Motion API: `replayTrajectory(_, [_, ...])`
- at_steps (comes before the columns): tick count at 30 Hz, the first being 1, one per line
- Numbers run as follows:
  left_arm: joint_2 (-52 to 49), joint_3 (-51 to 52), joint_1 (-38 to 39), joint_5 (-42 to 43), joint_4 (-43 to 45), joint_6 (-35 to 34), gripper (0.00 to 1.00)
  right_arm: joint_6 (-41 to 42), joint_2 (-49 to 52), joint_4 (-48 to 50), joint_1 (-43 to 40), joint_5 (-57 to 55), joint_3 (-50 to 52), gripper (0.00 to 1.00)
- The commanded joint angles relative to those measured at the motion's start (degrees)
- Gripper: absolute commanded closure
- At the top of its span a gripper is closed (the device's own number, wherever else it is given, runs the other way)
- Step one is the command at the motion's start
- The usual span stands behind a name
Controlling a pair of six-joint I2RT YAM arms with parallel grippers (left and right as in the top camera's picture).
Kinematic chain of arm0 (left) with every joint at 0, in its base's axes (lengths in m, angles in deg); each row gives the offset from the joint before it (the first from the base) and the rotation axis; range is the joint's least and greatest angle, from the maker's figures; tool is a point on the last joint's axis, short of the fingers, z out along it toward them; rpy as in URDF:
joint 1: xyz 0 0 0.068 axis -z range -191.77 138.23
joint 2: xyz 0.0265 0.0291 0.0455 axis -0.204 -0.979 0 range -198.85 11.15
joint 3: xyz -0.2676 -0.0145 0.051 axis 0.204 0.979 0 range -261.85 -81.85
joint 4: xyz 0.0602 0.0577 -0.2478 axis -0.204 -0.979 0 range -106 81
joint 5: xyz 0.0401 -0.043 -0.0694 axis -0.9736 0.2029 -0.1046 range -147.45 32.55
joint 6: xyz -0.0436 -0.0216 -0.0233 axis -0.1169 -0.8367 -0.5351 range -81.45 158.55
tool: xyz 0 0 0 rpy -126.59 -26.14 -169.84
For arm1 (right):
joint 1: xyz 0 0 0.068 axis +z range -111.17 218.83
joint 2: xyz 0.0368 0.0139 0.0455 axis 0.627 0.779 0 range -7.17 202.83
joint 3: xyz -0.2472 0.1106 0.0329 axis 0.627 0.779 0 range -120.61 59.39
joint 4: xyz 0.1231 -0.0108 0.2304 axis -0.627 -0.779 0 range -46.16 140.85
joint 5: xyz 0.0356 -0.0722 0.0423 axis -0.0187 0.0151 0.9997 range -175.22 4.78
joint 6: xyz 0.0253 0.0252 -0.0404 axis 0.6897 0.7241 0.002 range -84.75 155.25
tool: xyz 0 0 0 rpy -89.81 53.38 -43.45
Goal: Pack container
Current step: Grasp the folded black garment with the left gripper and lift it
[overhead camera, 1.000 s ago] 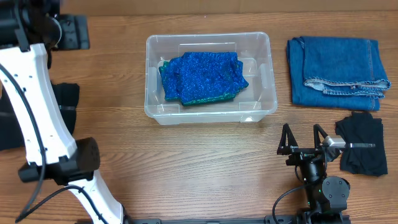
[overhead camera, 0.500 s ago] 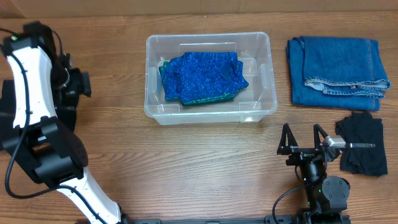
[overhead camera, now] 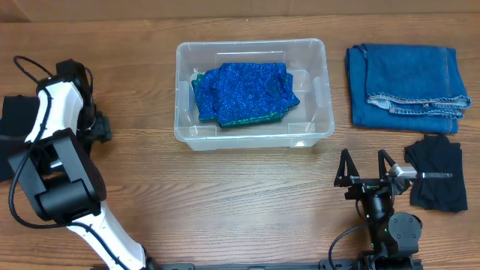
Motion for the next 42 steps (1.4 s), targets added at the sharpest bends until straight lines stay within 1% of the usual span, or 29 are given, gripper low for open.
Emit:
replayTrajectory(1, [0.24, 3.69, -0.46, -4.72, 2.29, 0.26, 0.14, -0.39, -0.57, 0.39, -0.17, -0.72, 0.59, 0.0])
replayTrajectory(4, [0.24, 6.05, -0.5, -5.68, 4.28, 0.28, 0.14, -0.39, -0.57, 0.39, -0.17, -0.72, 0.59, 0.0])
replayTrajectory(6, [0.24, 6.56, -0.5, -6.91, 5.2, 0.26, 0.18, -0.39, -0.57, 0.39, -0.17, -0.72, 0.59, 0.0])
replayTrajectory(8, [0.24, 6.62, -0.52, -8.5, 5.9, 0.24, 0.27, -0.39, -0.57, 0.39, -0.17, -0.72, 0.59, 0.0])
replayTrajectory(11, [0.24, 6.69, -0.52, -10.73, 6.67, 0.0, 0.35, -0.39, -0.57, 0.39, -0.17, -0.7, 0.59, 0.0])
replayTrajectory(15, [0.24, 7.08, -0.52, -11.19, 9.09, -1.29, 0.41, -0.39, -0.57, 0.39, -0.17, -0.72, 0.59, 0.0])
replayTrajectory(21, [0.24, 12.79, -0.5, -11.13, 14.03, -1.25, 0.41, -0.39, -0.57, 0.39, -0.17, -0.72, 0.59, 0.0])
replayTrajectory(22, [0.24, 13.77, -0.5, -11.06, 14.58, -1.27, 0.42, -0.39, -0.57, 0.39, -0.17, -0.72, 0.59, 0.0])
replayTrajectory(23, [0.24, 14.34, -0.5, -10.8, 14.86, -1.27, 0.58, -0.39, -0.57, 0.39, -0.17, -0.72, 0.59, 0.0])
replayTrajectory(24, [0.24, 14.45, -0.44, -9.86, 14.86, -1.27, 0.77, -0.39, -0.57, 0.39, -0.17, -0.72, 0.59, 0.0])
replayTrajectory(25, [0.24, 14.45, -0.35, -8.28, 15.17, -1.27, 0.92, -0.39, -0.57, 0.39, -0.17, -0.72, 0.59, 0.0])
replayTrajectory(26, [0.24, 14.45, -0.33, -7.04, 15.54, -1.27, 0.96, -0.39, -0.57, 0.39, -0.17, -0.72, 0.59, 0.0])
replayTrajectory(28, [0.24, 14.4, -0.24, -3.02, 15.58, -1.25, 0.96, -0.39, -0.57, 0.39, -0.17, -0.72, 0.59, 0.0])
replayTrajectory(31, [0.24, 13.97, 0.46, -0.37, 15.96, -1.25, 0.96, -0.39, -0.57, 0.39, -0.17, -0.72, 0.59, 0.0])
replayTrajectory(35, [0.26, 8.2, 2.67, 1.01, 12.09, -0.72, 0.96, -0.39, -0.57, 0.39, -0.17, -0.72, 0.59, 0.0])
replayTrajectory(38, [0.26, -4.24, 5.86, 1.01, 2.75, 1.09, 0.96, -0.39, -0.57, 0.39, -0.17, -0.72, 0.59, 0.0])
replayTrajectory(40, [0.26, -12.39, 7.76, 1.03, -1.81, 1.22, 0.96, -0.39, -0.57, 0.39, -0.17, -0.72, 0.59, 0.0])
replayTrajectory(42, [0.26, -21.57, 10.1, 1.22, -5.95, 3.41, 0.96, -0.39, -0.57, 0.39, -0.17, -0.72, 0.59, 0.0])
